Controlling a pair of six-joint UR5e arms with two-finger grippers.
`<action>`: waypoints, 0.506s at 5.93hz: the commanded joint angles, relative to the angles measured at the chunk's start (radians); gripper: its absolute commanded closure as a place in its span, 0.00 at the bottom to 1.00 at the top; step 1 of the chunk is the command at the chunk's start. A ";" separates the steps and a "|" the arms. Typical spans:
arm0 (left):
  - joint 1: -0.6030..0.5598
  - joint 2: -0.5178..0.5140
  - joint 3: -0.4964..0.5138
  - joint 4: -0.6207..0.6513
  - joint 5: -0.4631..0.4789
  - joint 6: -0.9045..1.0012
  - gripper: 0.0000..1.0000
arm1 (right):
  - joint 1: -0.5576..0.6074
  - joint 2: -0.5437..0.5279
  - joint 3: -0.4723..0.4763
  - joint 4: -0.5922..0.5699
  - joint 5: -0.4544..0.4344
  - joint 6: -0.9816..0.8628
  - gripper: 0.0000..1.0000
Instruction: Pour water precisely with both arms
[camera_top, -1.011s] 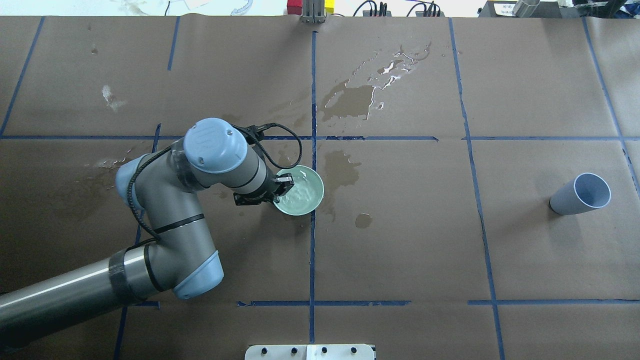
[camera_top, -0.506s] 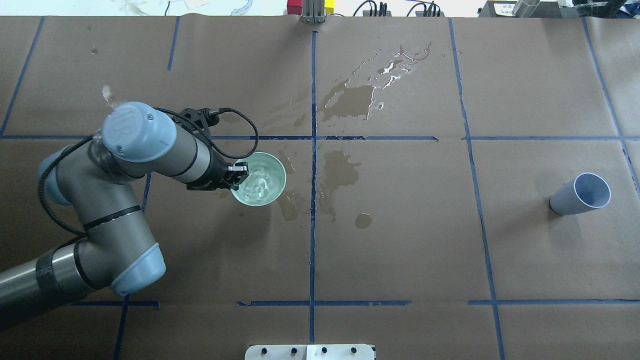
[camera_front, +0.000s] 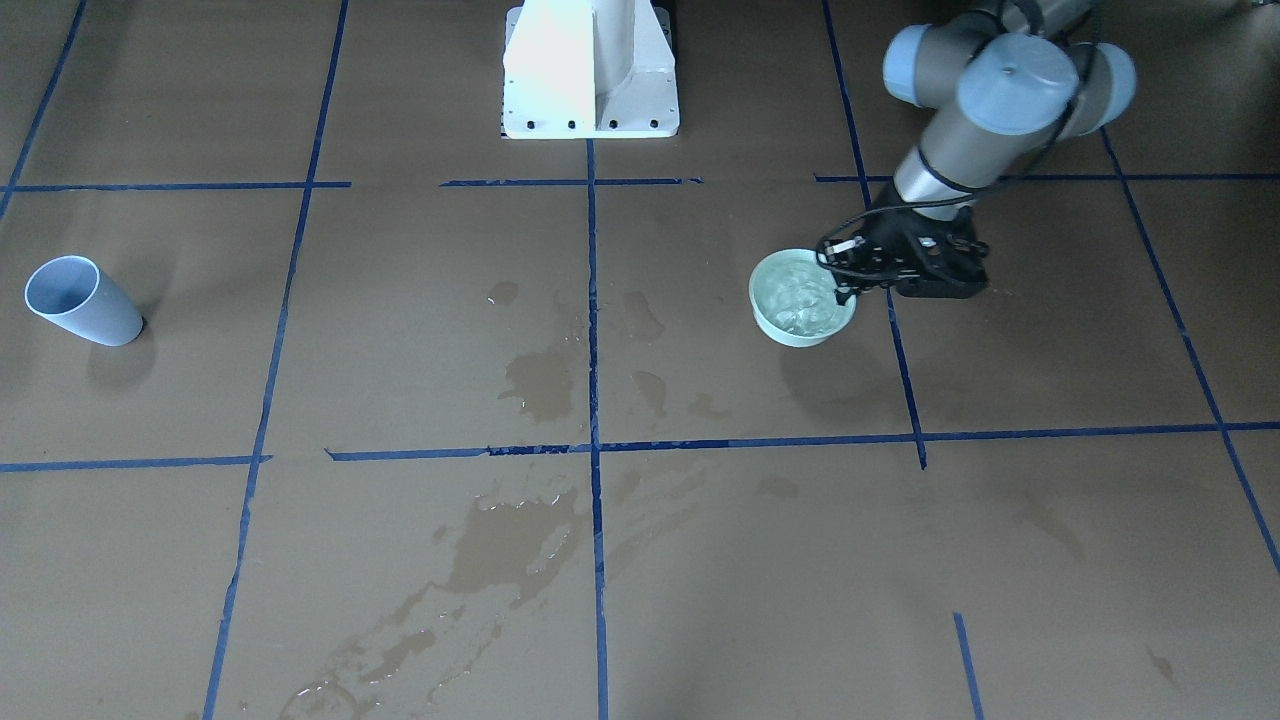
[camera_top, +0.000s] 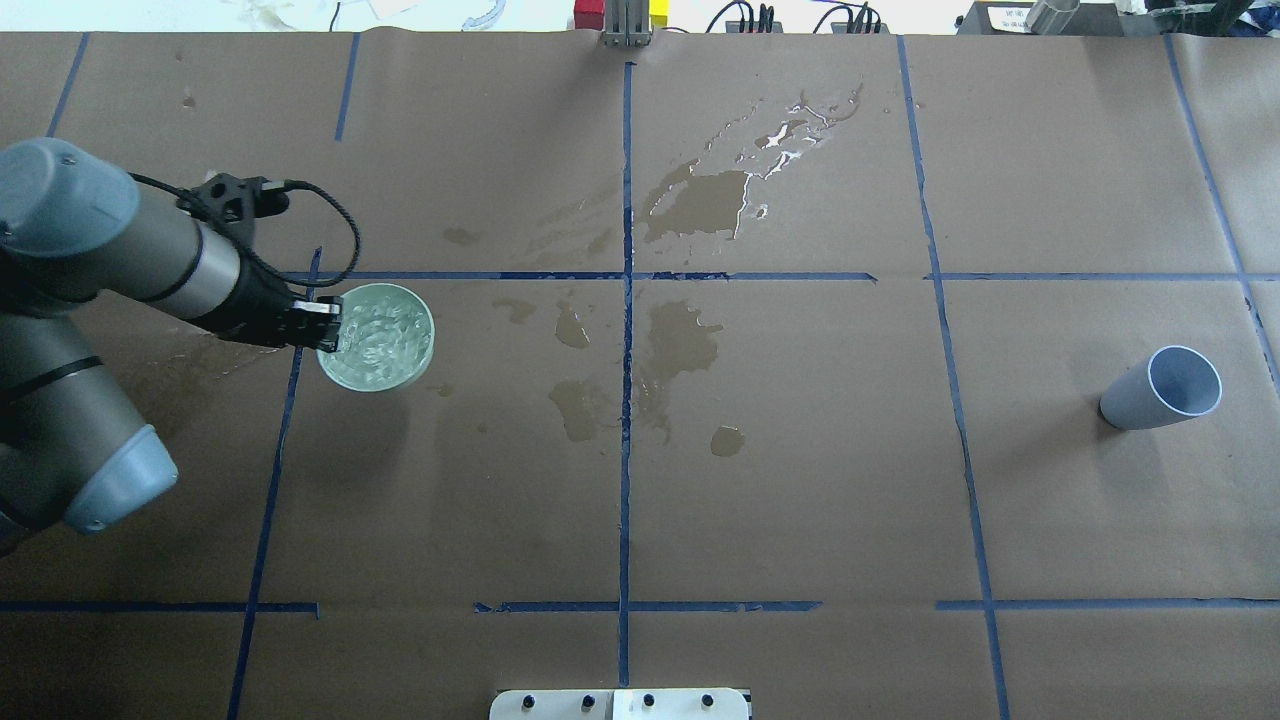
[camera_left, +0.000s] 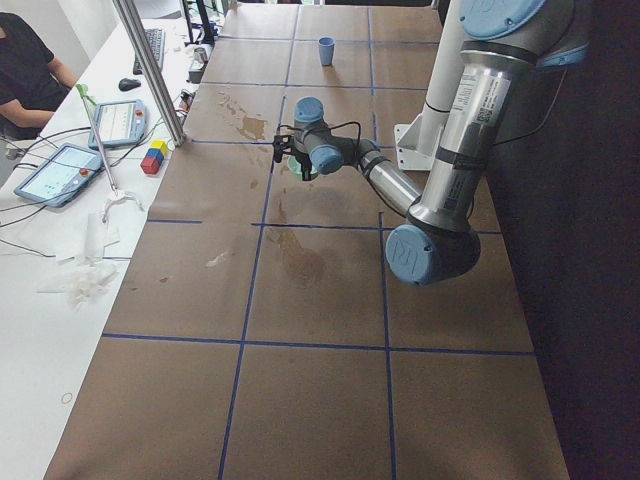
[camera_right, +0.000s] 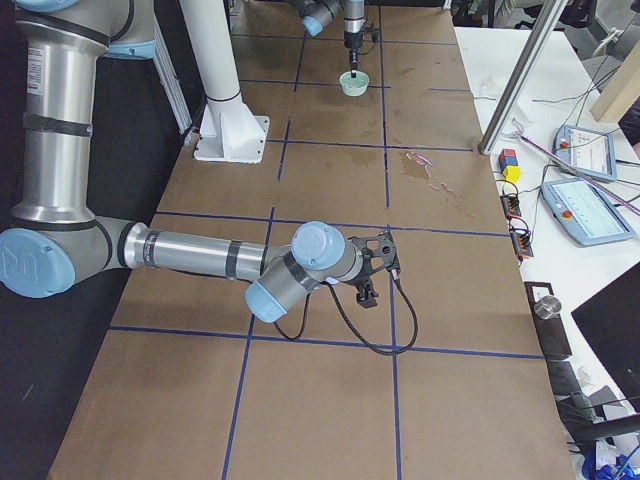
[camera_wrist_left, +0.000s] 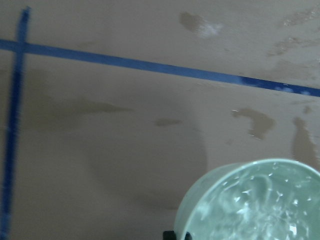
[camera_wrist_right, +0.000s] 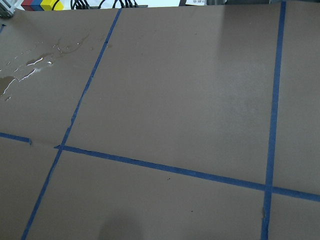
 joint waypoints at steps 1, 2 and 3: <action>-0.118 0.116 0.024 -0.054 -0.093 0.212 1.00 | -0.004 -0.008 -0.004 -0.017 0.009 -0.053 0.00; -0.173 0.149 0.060 -0.055 -0.125 0.319 1.00 | -0.004 -0.008 -0.003 -0.100 0.006 -0.177 0.00; -0.260 0.157 0.121 -0.055 -0.212 0.439 1.00 | 0.002 -0.004 0.003 -0.232 -0.015 -0.368 0.00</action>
